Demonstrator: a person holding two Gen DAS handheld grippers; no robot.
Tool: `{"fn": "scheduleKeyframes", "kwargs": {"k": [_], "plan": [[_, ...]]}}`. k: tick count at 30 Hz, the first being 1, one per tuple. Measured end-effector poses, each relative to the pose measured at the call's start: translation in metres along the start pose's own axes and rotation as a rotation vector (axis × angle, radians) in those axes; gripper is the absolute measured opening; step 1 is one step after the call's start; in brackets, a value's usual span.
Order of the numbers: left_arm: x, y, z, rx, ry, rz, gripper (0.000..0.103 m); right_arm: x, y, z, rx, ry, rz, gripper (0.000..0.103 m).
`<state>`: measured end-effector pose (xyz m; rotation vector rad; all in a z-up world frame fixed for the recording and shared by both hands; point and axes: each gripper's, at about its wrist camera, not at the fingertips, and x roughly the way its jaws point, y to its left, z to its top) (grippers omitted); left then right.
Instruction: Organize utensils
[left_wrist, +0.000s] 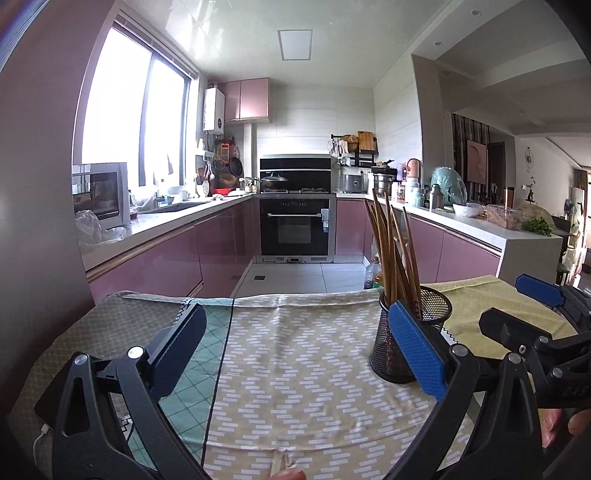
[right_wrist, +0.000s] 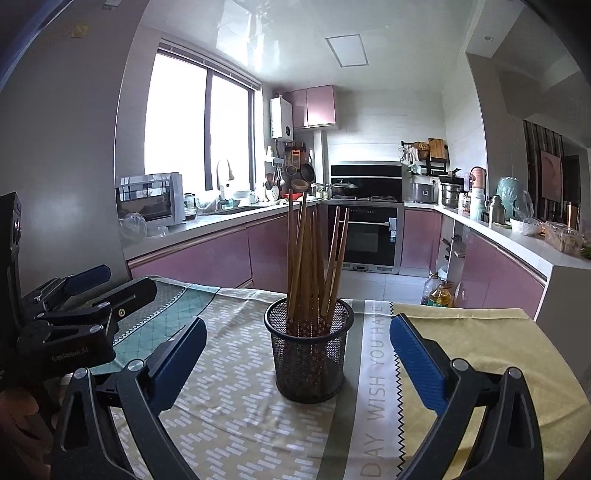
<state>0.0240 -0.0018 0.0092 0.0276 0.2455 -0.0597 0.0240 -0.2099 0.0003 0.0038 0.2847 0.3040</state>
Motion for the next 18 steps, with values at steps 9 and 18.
{"fn": "scheduleKeyframes", "kwargs": {"k": [9, 18], "plan": [[-0.011, 0.006, -0.001, -0.004, -0.011, 0.020, 0.097, -0.004, 0.005, -0.001, 0.003, -0.011, -0.001, 0.096], [-0.019, 0.005, -0.002, 0.002, -0.029, 0.035, 0.097, -0.008, 0.002, -0.004, 0.021, -0.016, -0.012, 0.096]]}}
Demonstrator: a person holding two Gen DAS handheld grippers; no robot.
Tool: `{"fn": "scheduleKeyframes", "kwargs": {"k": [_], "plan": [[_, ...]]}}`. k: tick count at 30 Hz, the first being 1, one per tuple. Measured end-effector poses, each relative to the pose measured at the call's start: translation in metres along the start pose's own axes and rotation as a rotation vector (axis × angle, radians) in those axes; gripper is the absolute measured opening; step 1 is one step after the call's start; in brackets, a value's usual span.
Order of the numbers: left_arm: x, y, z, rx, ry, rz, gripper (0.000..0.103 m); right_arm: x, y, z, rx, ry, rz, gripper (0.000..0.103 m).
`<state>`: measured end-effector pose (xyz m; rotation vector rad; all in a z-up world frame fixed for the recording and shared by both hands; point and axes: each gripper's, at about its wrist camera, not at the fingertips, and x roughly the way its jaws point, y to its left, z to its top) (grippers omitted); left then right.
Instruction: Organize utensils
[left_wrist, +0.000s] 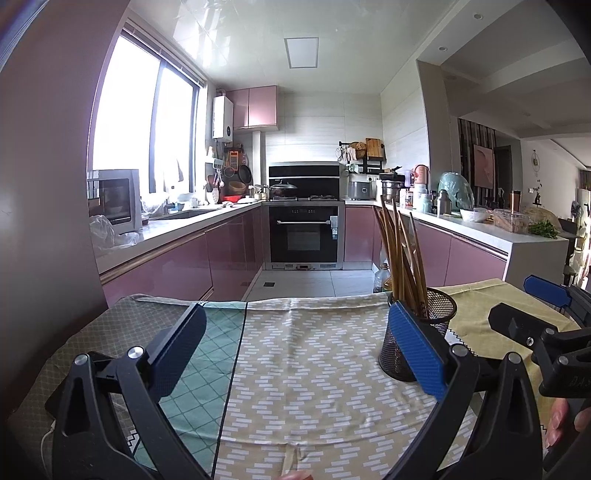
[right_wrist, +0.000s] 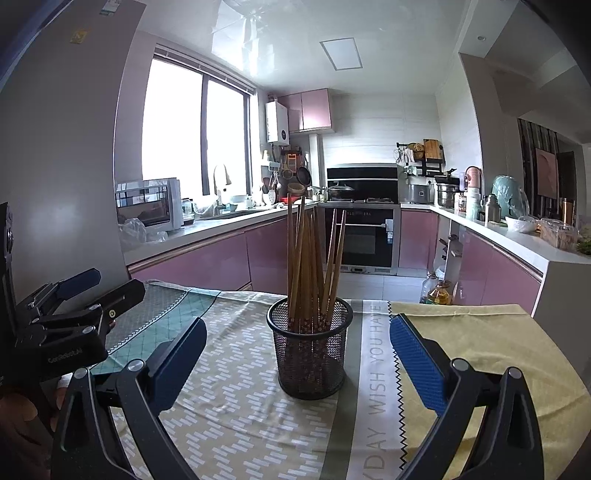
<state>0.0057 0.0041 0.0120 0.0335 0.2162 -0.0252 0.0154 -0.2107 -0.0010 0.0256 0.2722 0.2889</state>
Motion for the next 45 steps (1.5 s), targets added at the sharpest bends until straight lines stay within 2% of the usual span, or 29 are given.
{"fn": "scheduleKeyframes", "kwargs": {"k": [45], "plan": [[-0.0052, -0.0018, -0.0017, 0.004, -0.005, 0.006, 0.097, -0.0029, 0.0014, -0.0033, -0.001, 0.000, -0.003, 0.096]]}}
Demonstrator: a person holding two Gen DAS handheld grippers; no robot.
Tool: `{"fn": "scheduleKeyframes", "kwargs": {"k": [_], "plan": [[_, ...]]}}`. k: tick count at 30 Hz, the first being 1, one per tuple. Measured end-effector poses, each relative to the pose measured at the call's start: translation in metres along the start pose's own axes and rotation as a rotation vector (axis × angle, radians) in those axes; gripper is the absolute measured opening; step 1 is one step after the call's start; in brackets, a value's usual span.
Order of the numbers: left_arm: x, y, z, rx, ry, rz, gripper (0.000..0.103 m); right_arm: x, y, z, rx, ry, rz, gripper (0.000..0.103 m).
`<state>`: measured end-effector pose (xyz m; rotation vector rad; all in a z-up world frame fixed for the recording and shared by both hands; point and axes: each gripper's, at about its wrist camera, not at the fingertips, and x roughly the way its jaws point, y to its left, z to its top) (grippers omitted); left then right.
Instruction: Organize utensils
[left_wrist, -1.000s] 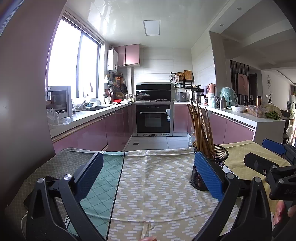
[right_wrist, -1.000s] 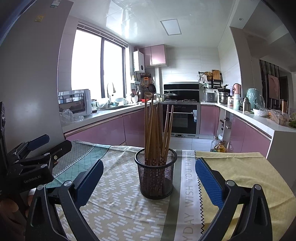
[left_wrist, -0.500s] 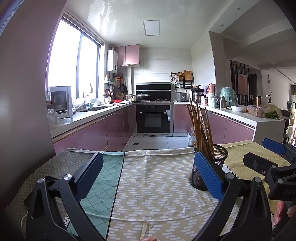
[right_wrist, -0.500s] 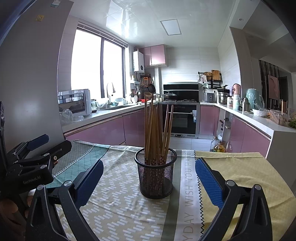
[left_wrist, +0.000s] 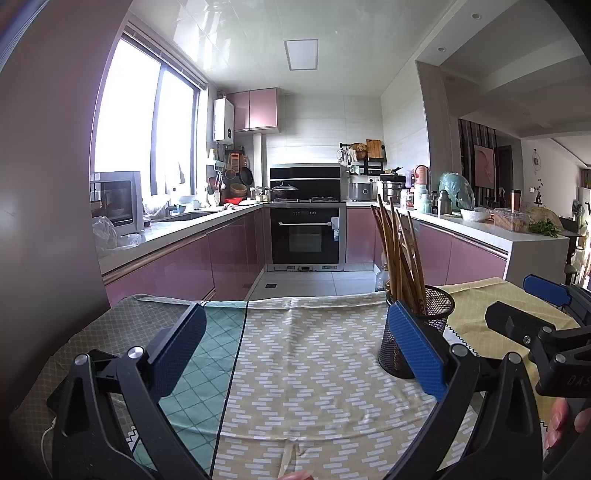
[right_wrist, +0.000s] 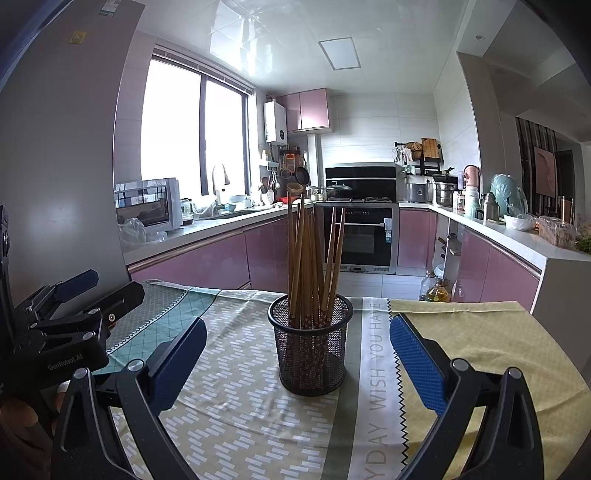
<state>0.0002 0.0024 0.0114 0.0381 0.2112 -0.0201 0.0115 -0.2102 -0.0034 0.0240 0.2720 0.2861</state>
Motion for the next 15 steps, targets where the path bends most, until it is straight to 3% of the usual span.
{"fn": "scheduleKeyframes", "kwargs": {"k": [15], "plan": [[0.0025, -0.0032, -0.0023, 0.005, 0.008, -0.005, 0.097, 0.0014, 0.0014, -0.0006, 0.006, 0.005, -0.001, 0.096]]}}
